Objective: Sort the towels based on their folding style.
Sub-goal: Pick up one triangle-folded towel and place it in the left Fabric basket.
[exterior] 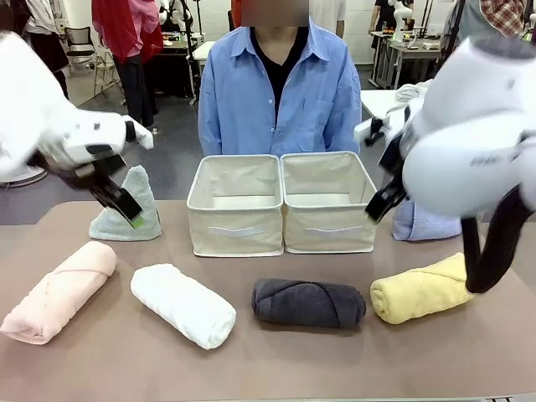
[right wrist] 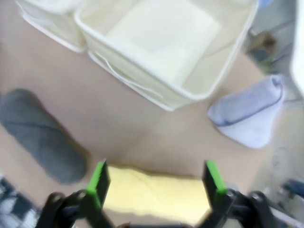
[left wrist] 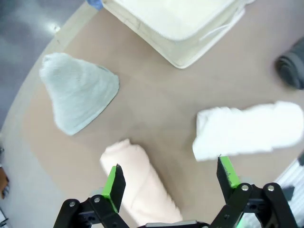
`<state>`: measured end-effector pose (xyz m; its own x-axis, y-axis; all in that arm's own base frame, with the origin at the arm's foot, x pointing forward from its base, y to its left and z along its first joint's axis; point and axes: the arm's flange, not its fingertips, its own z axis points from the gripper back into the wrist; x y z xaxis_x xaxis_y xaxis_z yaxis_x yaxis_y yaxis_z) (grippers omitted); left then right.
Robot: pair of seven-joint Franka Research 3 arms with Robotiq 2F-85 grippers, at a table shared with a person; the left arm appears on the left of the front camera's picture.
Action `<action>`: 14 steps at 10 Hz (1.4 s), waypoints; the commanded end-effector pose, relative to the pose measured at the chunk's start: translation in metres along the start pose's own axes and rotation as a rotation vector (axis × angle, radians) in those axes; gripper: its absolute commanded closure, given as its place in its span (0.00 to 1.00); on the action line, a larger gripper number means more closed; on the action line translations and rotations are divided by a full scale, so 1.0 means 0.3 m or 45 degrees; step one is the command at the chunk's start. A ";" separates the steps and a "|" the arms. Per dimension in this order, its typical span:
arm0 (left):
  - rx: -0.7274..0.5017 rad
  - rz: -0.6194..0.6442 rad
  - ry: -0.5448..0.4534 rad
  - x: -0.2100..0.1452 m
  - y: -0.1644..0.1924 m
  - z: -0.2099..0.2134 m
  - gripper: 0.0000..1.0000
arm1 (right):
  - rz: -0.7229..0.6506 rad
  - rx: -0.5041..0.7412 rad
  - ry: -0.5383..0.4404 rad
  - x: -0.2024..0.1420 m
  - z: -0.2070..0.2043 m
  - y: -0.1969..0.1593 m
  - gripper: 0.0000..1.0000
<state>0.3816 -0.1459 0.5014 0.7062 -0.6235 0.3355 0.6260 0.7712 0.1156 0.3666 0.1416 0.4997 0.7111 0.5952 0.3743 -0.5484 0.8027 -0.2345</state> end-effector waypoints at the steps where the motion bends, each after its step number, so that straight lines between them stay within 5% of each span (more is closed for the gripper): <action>1: -0.003 -0.052 0.083 0.064 0.050 0.176 0.00 | -0.062 -0.032 -0.001 0.057 0.226 -0.015 0.00; 4: 0.057 -0.037 0.074 0.084 0.055 0.363 0.00 | -0.102 -0.045 -0.056 0.061 0.447 -0.013 0.00; 5: 0.138 -0.019 0.042 0.067 0.050 0.375 0.00 | -0.075 -0.106 -0.023 0.052 0.435 0.004 0.00; 6: 0.010 -0.025 0.054 0.080 0.048 0.373 0.00 | -0.073 -0.059 -0.070 0.055 0.480 -0.038 0.00; 11: 0.032 -0.023 0.061 0.083 0.052 0.375 0.00 | -0.071 -0.067 -0.066 0.056 0.491 -0.033 0.00; 12: -0.391 -0.190 -0.019 0.066 0.174 0.349 0.00 | 0.237 0.244 -0.063 0.022 0.418 -0.156 0.00; 14: -0.893 -0.418 -0.329 0.014 0.384 0.304 0.00 | 0.414 0.722 -0.289 -0.056 0.287 -0.418 0.00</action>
<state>0.4061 -0.0749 0.6034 0.5376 -0.6918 0.4821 0.8162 0.5704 -0.0918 0.3617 0.0713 0.6088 0.5330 0.6902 0.4894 -0.7549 0.6492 -0.0932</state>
